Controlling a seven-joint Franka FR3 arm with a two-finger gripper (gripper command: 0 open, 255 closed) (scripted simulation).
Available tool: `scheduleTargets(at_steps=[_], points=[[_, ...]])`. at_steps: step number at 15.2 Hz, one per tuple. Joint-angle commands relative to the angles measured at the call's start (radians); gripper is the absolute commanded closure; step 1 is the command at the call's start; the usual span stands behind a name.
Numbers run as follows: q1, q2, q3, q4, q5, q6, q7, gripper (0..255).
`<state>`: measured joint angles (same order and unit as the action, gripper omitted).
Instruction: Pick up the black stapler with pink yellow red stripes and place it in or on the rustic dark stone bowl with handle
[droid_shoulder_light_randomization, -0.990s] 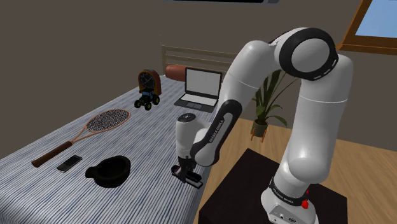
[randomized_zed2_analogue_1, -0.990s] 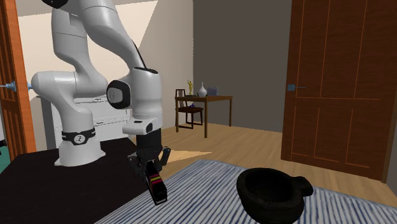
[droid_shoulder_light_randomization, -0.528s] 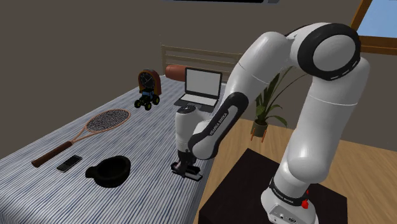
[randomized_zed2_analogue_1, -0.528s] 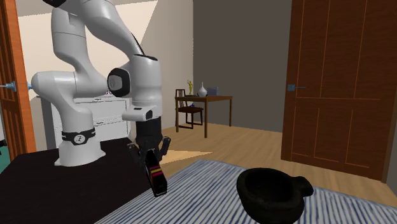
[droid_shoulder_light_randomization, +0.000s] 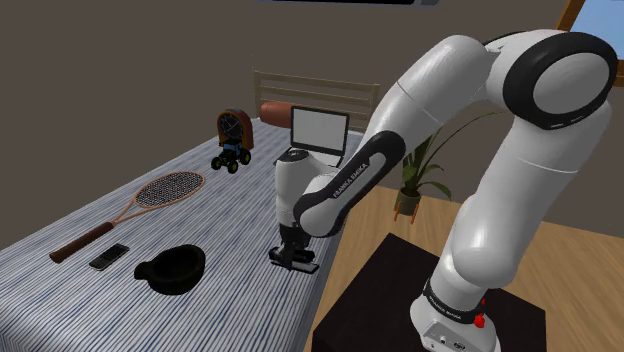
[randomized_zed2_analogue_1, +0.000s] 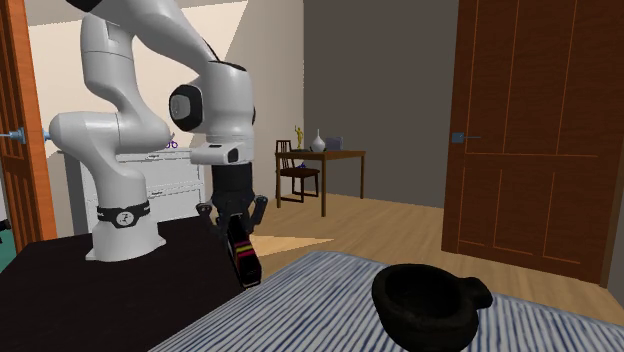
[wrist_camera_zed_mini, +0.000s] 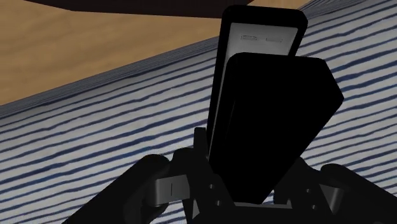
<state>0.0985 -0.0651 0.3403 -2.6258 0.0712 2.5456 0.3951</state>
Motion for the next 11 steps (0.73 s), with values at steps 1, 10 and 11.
scheduleTargets(at_steps=[1, 10, 11], points=[[0.001, -0.03, -0.002, 0.006, 0.014, -0.035, -0.011, 255], [0.01, -0.143, -0.014, 0.041, 0.05, -0.18, -0.038, 255], [0.01, -0.145, -0.014, 0.042, 0.05, -0.183, -0.039, 255]])
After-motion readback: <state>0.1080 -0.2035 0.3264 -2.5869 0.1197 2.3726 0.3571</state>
